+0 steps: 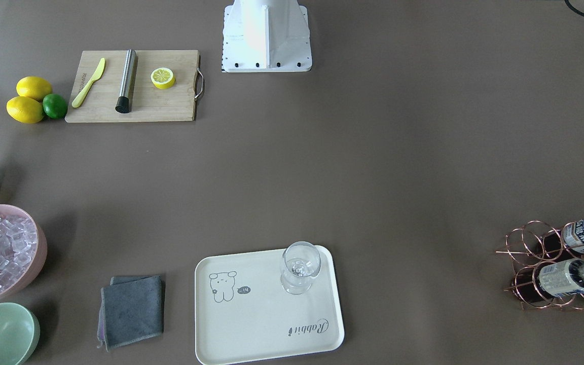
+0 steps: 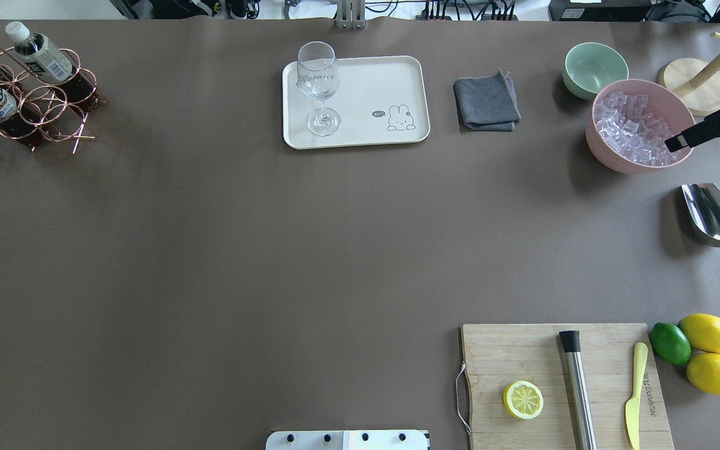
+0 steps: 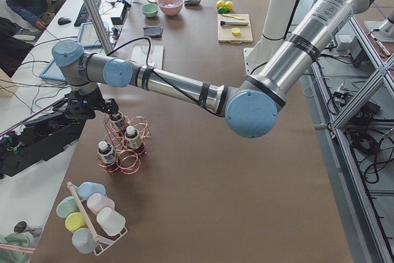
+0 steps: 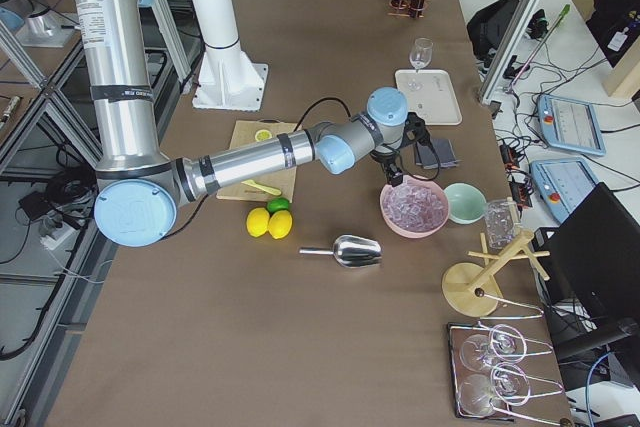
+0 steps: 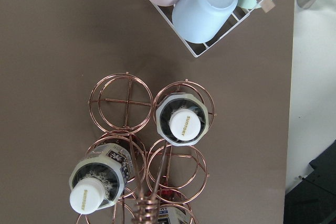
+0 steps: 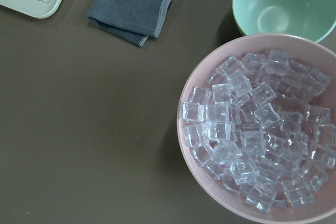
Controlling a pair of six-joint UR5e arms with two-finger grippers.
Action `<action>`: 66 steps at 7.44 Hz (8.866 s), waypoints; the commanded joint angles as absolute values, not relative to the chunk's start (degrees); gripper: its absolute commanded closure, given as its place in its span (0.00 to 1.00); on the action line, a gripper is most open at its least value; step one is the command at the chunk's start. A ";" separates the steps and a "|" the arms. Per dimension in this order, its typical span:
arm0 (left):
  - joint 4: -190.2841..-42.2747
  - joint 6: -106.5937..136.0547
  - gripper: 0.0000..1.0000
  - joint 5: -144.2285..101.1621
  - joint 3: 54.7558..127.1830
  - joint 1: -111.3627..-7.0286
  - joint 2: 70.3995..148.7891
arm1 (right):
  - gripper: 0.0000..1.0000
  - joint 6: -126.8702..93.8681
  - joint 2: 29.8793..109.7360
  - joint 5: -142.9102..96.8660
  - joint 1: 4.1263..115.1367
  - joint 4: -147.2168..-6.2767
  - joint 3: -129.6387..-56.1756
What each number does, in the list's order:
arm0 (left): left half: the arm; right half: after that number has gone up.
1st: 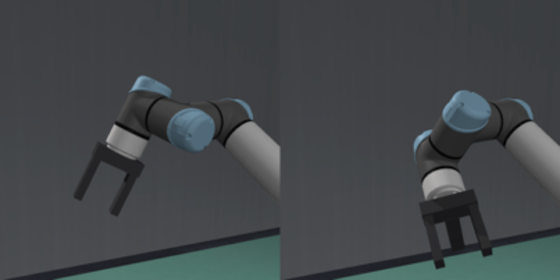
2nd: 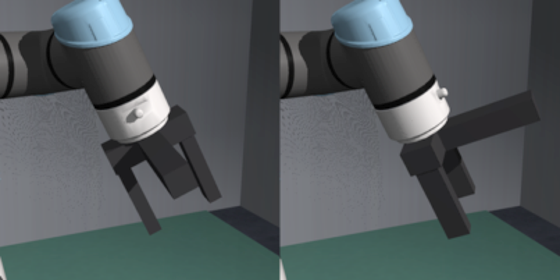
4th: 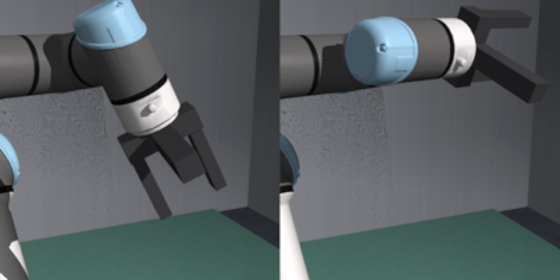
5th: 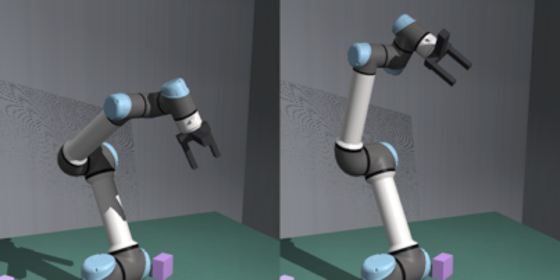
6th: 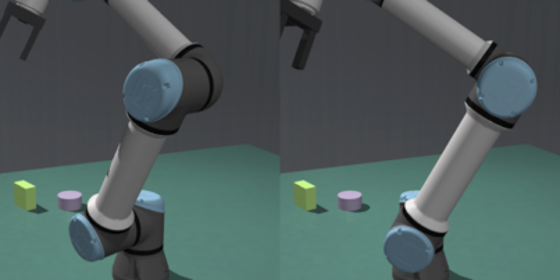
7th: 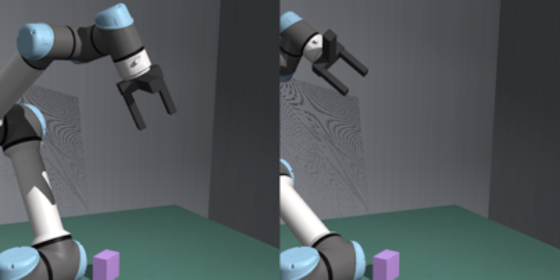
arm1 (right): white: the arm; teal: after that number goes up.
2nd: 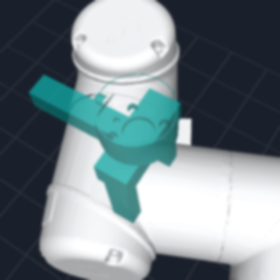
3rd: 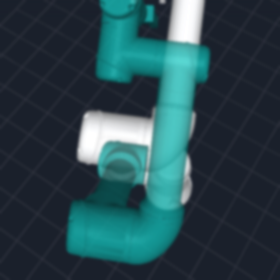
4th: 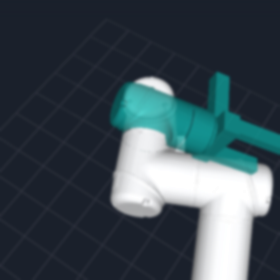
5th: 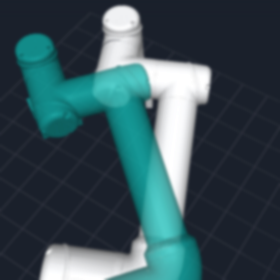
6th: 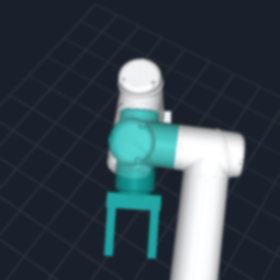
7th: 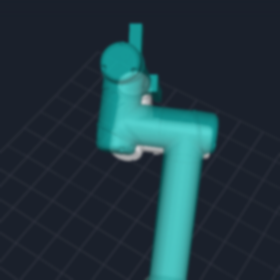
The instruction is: Take tea from basket to plate
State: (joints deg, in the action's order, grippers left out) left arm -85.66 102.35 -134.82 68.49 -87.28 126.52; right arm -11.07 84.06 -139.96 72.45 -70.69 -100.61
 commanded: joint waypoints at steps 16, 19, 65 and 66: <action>-54.32 119.50 1.00 -136.40 109.15 -77.66 122.87 | 0.00 -13.89 81.74 -130.34 62.84 -56.60 -98.00; -54.23 140.29 1.00 -136.06 117.84 -70.16 127.24 | 0.00 -13.89 82.26 -130.34 62.84 -55.56 -97.91; -78.13 166.64 1.00 -126.74 108.02 -40.34 139.31 | 0.07 -41.49 68.21 -90.27 31.03 -33.57 -102.22; -78.13 166.64 1.00 -126.74 108.02 -40.25 139.31 | 0.07 -41.57 66.81 -89.74 31.03 -33.75 -101.17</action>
